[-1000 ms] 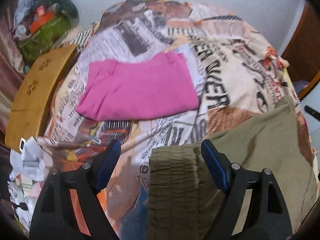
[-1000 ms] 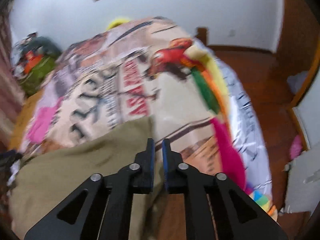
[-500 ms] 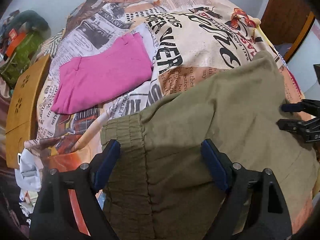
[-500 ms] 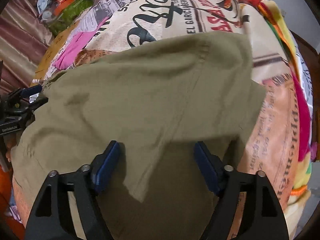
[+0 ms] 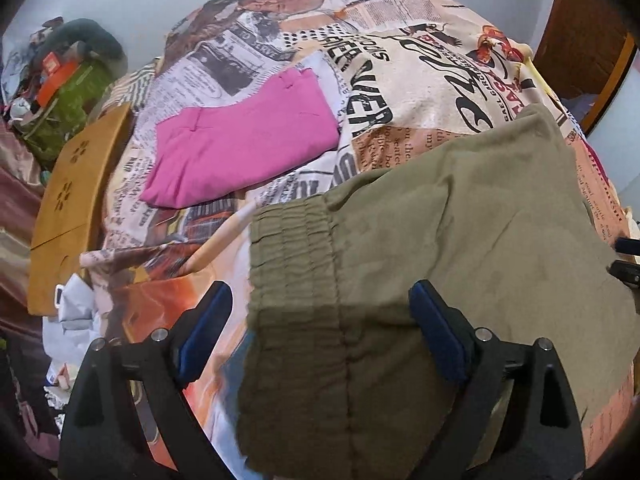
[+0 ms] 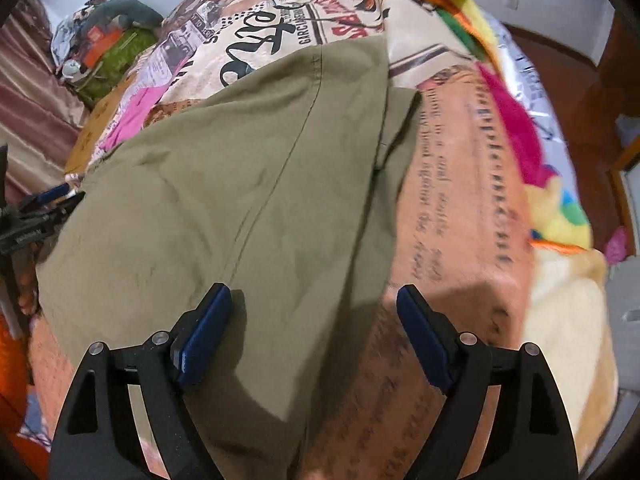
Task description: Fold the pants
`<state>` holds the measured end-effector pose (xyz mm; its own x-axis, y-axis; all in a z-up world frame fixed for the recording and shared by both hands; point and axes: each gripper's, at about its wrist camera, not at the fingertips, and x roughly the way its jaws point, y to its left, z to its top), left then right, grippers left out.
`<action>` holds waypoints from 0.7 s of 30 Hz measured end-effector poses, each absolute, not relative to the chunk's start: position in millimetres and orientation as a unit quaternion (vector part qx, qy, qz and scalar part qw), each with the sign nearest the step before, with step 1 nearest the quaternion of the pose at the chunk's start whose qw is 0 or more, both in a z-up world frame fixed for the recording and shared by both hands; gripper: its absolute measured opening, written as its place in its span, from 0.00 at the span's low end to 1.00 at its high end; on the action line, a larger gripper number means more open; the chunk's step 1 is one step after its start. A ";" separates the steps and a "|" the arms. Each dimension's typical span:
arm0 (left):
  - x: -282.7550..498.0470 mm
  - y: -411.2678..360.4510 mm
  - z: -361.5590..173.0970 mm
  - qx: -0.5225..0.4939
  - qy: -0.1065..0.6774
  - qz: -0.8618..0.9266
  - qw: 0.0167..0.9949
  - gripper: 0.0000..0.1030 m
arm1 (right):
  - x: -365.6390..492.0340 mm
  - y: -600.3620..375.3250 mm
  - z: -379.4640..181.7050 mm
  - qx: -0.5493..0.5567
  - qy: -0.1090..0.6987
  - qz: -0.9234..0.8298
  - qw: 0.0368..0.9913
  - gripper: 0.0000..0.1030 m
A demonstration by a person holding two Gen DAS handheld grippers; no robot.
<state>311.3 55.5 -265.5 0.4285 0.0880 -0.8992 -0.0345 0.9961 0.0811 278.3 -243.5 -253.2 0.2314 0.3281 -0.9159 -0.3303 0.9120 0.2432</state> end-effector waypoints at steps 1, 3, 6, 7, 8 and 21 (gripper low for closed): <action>308.0 56.5 -263.0 0.026 0.531 0.039 0.846 0.91 | 274.3 -241.9 -248.9 -0.004 0.576 0.204 0.791 0.80; 301.2 58.4 -259.1 0.026 0.531 0.044 0.846 0.93 | 266.6 -241.3 -240.8 -0.007 0.567 0.198 0.800 0.80; 291.2 61.4 -253.7 0.024 0.530 0.050 0.846 0.93 | 257.8 -240.3 -224.7 -0.007 0.549 0.198 0.812 0.80; 287.0 62.7 -250.8 0.022 0.530 0.051 0.846 0.93 | 254.7 -239.2 -218.9 -0.010 0.541 0.199 0.817 0.80; 283.9 63.7 -248.6 0.020 0.529 0.052 0.847 0.93 | 251.7 -238.7 -215.6 -0.012 0.535 0.199 0.821 0.80; 238.8 85.3 -198.3 -0.063 0.485 0.046 0.871 0.95 | 214.8 -185.1 -151.6 -0.018 0.431 0.251 0.866 0.80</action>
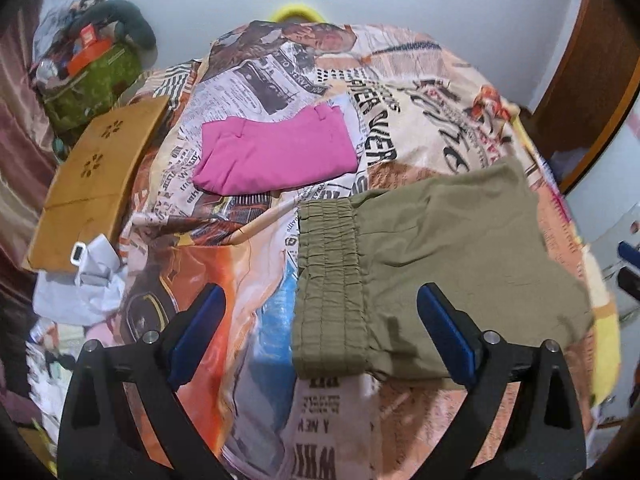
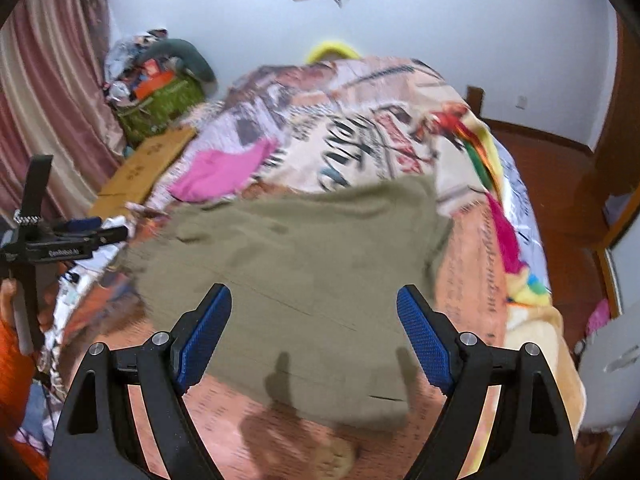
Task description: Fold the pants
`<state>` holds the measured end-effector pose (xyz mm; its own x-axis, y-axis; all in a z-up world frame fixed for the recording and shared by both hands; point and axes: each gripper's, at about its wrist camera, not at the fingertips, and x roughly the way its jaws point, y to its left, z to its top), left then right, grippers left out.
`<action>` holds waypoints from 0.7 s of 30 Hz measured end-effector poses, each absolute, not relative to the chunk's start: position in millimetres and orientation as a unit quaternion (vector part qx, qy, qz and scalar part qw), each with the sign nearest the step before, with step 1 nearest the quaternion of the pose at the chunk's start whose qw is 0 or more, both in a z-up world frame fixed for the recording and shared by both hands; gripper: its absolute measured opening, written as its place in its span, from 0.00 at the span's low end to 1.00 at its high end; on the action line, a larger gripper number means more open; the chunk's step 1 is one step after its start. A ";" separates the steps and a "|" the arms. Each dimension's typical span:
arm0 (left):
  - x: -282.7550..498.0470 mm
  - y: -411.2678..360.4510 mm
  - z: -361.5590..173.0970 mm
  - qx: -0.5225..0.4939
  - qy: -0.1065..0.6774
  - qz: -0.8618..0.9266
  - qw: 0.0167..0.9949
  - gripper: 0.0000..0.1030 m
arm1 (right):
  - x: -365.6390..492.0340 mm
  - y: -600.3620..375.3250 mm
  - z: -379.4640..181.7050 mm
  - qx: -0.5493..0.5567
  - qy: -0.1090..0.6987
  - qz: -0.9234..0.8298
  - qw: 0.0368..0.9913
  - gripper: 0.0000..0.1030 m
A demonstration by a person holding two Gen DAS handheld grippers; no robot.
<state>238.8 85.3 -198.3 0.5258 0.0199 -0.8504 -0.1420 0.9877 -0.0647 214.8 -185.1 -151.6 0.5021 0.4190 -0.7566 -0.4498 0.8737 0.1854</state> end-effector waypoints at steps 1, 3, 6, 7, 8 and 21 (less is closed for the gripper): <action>235.5 87.0 -197.1 -0.072 0.484 0.043 0.871 0.95 | 214.5 -177.7 -150.6 -0.013 0.428 0.258 0.866 0.81; 230.9 88.6 -197.7 -0.087 0.487 0.037 0.868 0.95 | 213.5 -164.3 -151.2 -0.014 0.422 0.265 0.867 0.82; 223.5 89.8 -204.8 -0.112 0.498 0.021 0.860 0.95 | 215.5 -145.2 -158.6 -0.016 0.423 0.275 0.863 0.82; 222.1 90.0 -207.9 -0.118 0.502 0.017 0.856 0.95 | 216.9 -139.3 -162.9 -0.016 0.427 0.280 0.859 0.82; 220.3 89.8 -212.1 -0.125 0.507 0.014 0.852 0.95 | 218.6 -134.3 -167.6 -0.016 0.433 0.284 0.855 0.82; 215.5 78.4 -260.7 -0.242 0.570 -0.061 0.783 0.95 | 227.3 -109.5 -236.0 -0.057 0.522 0.276 0.805 0.82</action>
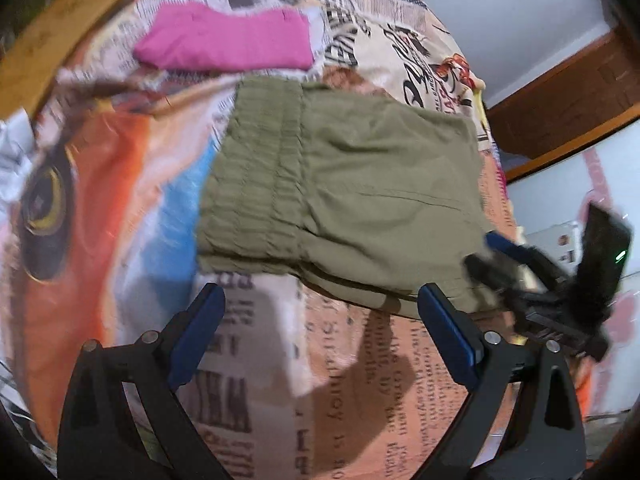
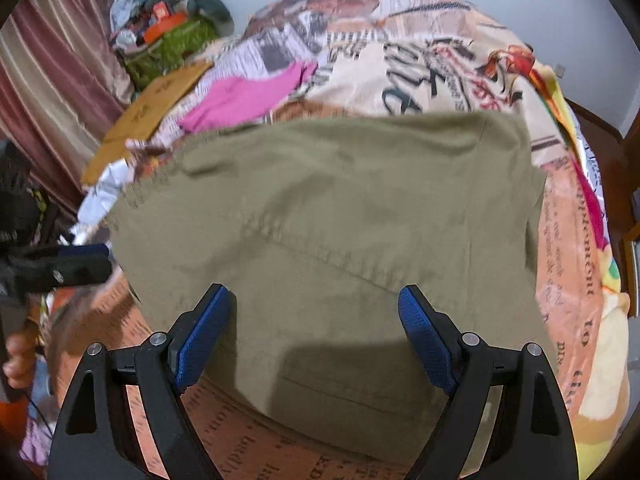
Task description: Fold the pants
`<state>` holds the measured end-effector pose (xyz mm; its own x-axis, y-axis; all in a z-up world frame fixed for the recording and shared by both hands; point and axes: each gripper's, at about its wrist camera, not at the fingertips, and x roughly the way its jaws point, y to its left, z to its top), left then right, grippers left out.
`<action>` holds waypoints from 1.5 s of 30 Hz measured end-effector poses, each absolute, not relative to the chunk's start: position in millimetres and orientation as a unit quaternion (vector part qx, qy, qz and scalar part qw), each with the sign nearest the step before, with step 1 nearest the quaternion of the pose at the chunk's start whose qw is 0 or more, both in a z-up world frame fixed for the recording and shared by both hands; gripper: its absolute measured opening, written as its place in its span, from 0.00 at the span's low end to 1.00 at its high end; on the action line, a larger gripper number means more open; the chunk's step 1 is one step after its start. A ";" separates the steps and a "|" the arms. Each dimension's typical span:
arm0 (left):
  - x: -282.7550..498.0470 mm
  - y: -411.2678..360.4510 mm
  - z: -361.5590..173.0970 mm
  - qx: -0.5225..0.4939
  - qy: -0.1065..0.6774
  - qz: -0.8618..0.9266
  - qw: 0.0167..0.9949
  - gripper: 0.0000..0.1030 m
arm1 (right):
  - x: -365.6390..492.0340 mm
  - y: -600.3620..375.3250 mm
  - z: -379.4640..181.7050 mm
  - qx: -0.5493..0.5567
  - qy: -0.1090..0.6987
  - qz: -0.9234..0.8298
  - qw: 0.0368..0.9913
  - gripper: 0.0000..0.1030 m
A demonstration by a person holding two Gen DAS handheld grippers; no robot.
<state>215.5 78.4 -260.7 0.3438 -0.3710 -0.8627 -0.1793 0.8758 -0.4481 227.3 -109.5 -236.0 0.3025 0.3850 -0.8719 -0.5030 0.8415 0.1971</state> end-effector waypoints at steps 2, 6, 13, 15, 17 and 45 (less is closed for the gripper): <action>216.4 78.3 -264.6 -0.260 0.573 -0.056 0.775 0.95 | 223.3 -110.4 -240.0 -0.058 0.525 0.277 0.803 0.82; 225.2 71.9 -268.9 -0.283 0.573 -0.070 0.766 0.95 | 222.8 -114.8 -241.9 -0.046 0.526 0.283 0.801 0.82; 245.9 77.5 -276.2 -0.346 0.553 -0.120 0.748 0.99 | 224.9 -113.2 -245.8 -0.048 0.526 0.292 0.797 0.83; 247.9 84.7 -278.3 -0.372 0.544 -0.121 0.742 0.99 | 225.3 -113.2 -246.4 -0.047 0.526 0.293 0.797 0.83; 249.3 91.7 -279.4 -0.398 0.534 -0.117 0.736 0.98 | 224.8 -113.5 -246.9 -0.045 0.527 0.294 0.796 0.83; 288.4 91.0 -272.2 -0.352 0.510 -0.016 0.785 0.68 | 224.1 -118.0 -247.9 -0.032 0.526 0.308 0.792 0.83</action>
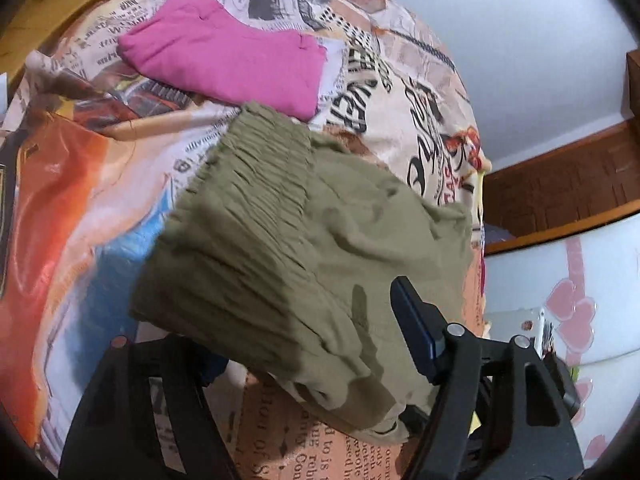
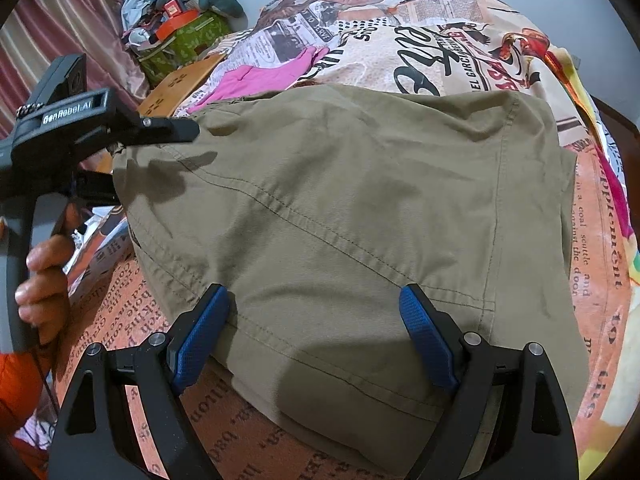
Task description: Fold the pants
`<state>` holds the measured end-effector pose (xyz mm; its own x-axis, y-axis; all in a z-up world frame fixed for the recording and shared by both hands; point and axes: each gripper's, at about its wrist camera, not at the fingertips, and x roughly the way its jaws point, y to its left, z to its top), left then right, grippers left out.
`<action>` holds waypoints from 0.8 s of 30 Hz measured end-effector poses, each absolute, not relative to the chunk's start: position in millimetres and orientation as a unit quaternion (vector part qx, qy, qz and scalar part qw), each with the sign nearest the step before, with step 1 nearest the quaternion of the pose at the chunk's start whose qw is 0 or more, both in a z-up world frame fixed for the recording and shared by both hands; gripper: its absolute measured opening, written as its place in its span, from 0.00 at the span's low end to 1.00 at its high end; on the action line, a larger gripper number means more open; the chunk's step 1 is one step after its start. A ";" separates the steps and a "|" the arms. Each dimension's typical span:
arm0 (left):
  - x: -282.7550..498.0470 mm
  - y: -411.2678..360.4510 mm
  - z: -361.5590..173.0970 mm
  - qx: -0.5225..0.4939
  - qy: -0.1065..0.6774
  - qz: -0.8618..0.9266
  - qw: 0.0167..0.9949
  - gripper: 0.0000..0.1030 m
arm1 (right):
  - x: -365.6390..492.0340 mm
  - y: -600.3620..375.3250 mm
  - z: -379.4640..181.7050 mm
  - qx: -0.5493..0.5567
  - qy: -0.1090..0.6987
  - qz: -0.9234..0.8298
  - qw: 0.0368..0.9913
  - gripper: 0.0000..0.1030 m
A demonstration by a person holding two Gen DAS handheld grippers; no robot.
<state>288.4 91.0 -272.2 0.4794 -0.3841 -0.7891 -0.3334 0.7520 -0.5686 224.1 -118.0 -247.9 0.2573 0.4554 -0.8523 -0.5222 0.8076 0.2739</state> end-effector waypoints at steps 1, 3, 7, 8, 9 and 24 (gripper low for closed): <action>288.5 93.6 -270.5 -0.348 0.506 -0.009 0.789 0.65 | 224.1 -118.3 -247.8 -0.031 0.526 0.309 0.792 0.83; 288.5 94.6 -267.9 -0.321 0.511 0.007 0.798 0.37 | 224.2 -118.2 -247.8 -0.032 0.525 0.308 0.792 0.83; 278.2 81.0 -256.4 -0.224 0.510 0.012 0.831 0.32 | 223.4 -119.3 -246.5 -0.030 0.524 0.308 0.793 0.83; 272.8 77.6 -252.8 -0.202 0.506 0.014 0.838 0.32 | 224.1 -120.1 -246.1 -0.028 0.524 0.309 0.794 0.83; 268.3 76.5 -250.3 -0.192 0.503 0.017 0.843 0.32 | 223.5 -122.4 -244.9 -0.022 0.523 0.310 0.794 0.83; 197.3 65.2 -210.2 -0.038 0.429 0.097 0.897 0.32 | 191.7 -149.3 -230.6 -0.048 0.505 0.292 0.811 0.82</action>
